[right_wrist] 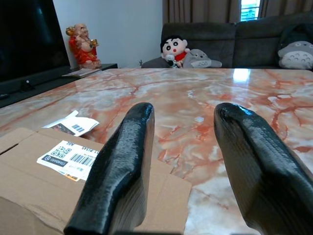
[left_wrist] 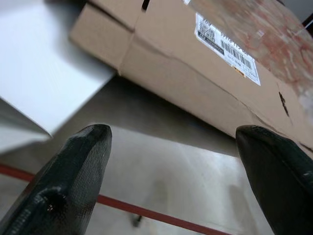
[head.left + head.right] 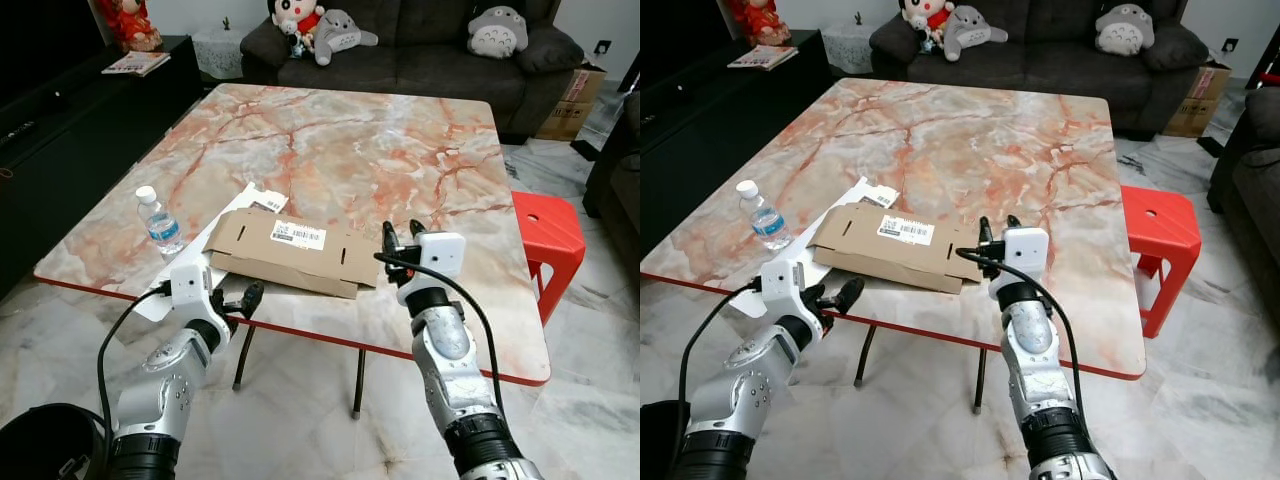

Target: Picking trash to rubbish bin

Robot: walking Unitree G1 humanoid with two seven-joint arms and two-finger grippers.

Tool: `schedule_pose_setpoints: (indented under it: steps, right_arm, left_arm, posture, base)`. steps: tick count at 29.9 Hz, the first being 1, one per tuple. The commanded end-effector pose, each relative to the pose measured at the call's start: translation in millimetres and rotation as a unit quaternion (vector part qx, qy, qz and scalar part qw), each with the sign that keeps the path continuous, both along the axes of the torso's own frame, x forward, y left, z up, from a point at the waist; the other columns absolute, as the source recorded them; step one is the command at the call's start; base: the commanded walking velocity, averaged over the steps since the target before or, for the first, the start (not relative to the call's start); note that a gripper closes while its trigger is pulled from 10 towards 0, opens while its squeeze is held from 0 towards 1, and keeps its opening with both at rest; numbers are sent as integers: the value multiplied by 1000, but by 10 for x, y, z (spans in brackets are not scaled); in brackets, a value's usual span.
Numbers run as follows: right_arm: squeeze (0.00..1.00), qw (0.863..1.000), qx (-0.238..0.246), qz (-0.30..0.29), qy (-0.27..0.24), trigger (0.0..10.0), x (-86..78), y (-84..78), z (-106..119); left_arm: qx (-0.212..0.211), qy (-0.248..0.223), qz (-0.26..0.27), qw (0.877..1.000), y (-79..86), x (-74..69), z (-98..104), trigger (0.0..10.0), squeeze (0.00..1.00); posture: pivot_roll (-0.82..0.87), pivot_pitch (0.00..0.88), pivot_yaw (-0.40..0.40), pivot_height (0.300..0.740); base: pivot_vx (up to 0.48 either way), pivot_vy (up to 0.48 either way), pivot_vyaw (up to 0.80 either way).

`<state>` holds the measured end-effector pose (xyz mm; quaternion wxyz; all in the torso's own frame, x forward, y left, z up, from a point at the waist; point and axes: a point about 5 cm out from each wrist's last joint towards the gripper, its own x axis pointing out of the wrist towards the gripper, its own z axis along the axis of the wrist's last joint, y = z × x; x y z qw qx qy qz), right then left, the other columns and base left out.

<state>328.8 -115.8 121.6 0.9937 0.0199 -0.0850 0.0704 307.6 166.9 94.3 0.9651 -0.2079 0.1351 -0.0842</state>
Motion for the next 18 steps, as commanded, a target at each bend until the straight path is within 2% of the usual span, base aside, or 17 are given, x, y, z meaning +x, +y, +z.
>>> schedule_pose_setpoints:
  steps: [1, 7, 11, 13, 18]
  right_arm:
    - [0, 1000, 0, 6, 0, 10000, 16, 10, 19]
    - [0, 1000, -2, 5, 0, 10000, 19, -1, 23]
    - [0, 1000, -3, 6, 0, 10000, 17, 3, 21]
    - [0, 1000, -3, 7, 0, 10000, 13, 3, 23]
    - [0, 1000, -3, 6, 1, 10000, 13, -12, 18]
  left_arm:
    - [-38, 8, 10, 999, -6, 54, 35, 10000, 0]
    - [-89, 18, 12, 996, -120, 139, 66, 10000, 0]
    - [-100, 32, 15, 994, -176, 174, 47, 10000, 0]
    - [-131, 32, 16, 991, -242, 197, 106, 10000, 0]
    - [-135, 32, 13, 990, -273, 199, 121, 10000, 0]
  posture:
    - [90, 26, 5, 740]
    - [86, 26, 0, 740]
    - [84, 27, 0, 740]
    - [80, 29, 0, 740]
    - [85, 33, -2, 740]
  base:
    - [0, 0, 0]
    - [0, 0, 0]
    - [0, 0, 0]
    - [0, 0, 0]
    - [0, 0, 0]
